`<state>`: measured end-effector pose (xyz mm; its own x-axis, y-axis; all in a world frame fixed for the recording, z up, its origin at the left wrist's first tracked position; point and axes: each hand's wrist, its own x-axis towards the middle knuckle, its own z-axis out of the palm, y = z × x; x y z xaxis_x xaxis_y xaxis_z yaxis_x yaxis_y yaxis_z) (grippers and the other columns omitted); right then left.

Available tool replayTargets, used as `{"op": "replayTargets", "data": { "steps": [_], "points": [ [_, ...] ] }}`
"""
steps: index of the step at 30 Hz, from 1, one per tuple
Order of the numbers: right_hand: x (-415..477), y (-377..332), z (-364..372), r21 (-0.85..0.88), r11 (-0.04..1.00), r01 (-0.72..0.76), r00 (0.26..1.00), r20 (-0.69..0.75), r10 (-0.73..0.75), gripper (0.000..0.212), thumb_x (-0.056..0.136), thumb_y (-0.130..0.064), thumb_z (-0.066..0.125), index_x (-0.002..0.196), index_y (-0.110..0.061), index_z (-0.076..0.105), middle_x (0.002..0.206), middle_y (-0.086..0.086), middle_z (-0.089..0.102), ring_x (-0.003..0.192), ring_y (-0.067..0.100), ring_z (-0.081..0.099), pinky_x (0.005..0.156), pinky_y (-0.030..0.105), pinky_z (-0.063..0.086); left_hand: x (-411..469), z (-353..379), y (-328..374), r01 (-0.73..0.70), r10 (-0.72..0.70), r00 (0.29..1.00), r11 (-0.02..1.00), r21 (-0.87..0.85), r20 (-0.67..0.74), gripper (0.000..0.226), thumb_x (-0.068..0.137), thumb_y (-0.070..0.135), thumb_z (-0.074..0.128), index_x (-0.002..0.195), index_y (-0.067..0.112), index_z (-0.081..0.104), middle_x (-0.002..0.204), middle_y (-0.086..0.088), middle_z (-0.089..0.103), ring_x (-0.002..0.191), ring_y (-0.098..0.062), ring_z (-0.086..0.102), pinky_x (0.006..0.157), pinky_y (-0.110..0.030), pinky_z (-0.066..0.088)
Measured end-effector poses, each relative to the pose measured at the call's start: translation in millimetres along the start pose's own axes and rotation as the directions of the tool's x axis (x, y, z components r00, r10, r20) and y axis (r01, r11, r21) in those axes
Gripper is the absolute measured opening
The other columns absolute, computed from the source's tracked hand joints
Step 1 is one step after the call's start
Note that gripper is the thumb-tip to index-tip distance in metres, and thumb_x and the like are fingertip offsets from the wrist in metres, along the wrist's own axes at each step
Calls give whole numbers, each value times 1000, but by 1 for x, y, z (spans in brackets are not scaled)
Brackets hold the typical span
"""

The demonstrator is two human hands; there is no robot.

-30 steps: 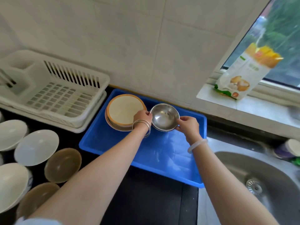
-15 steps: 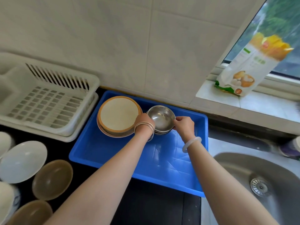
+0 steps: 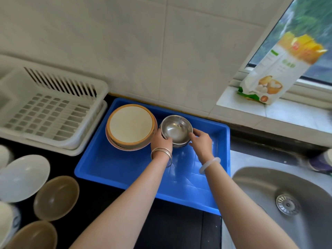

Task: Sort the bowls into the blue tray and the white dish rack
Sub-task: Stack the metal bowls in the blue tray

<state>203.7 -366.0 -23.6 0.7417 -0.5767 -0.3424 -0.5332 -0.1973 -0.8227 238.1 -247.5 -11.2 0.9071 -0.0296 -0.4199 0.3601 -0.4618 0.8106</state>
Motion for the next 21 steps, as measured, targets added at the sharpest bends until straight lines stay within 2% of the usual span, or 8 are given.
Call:
{"op": "replayTargets", "data": {
  "steps": [5,8,10,13,14,17,21],
  "points": [
    [-7,-3,-5,-33,999,-4,1000,19,5,33,95,-17,48,124,-11,62,123,10,65,116,25,57,100,44,47,0,-7,-5,19,-16,999,997,-79,39,26,89,11,47,114,7,55,118,-14,62,109,-32,56,91,-36,43],
    [-18,-4,-9,-87,996,22,999,-27,-24,39,96,-22,49,133,-8,53,134,8,57,125,25,51,103,34,40,-8,-16,-10,22,-15,997,994,-105,71,30,90,13,47,118,7,56,125,-12,60,116,-31,55,100,-41,43],
    [-31,-5,-11,-128,989,79,995,-49,-86,37,97,-22,49,132,-10,54,130,7,60,115,22,56,91,28,42,-17,-27,-16,3,6,996,995,-98,93,38,91,12,46,129,8,50,135,-9,53,124,-27,50,104,-37,39],
    [-57,-8,-4,-199,964,175,984,-7,-180,30,95,-20,47,122,-14,60,113,6,66,73,11,58,65,20,43,-37,-49,-30,-39,47,995,996,-86,91,42,91,11,48,134,12,46,138,-5,52,125,-22,50,101,-29,36],
    [-67,-9,1,-215,955,202,979,21,-202,29,95,-21,47,119,-16,62,108,5,67,71,10,57,61,20,41,-45,-58,-36,-52,58,996,996,-71,75,42,91,12,49,133,14,48,136,-4,54,123,-21,52,98,-26,37],
    [-101,-10,21,-216,945,247,966,125,-224,25,95,-25,48,111,-20,66,96,-3,67,87,11,60,66,22,42,-72,-89,-54,-99,99,995,995,-4,4,36,90,14,53,126,14,54,128,-2,60,114,-19,58,94,-26,42],
    [-147,-5,65,-178,950,257,933,303,-196,21,93,-25,50,96,-17,68,95,3,71,89,24,66,82,39,53,-110,-135,-92,-96,104,988,993,75,-115,32,88,13,56,120,13,58,122,-3,62,111,-21,59,94,-29,44]
  ]
}}
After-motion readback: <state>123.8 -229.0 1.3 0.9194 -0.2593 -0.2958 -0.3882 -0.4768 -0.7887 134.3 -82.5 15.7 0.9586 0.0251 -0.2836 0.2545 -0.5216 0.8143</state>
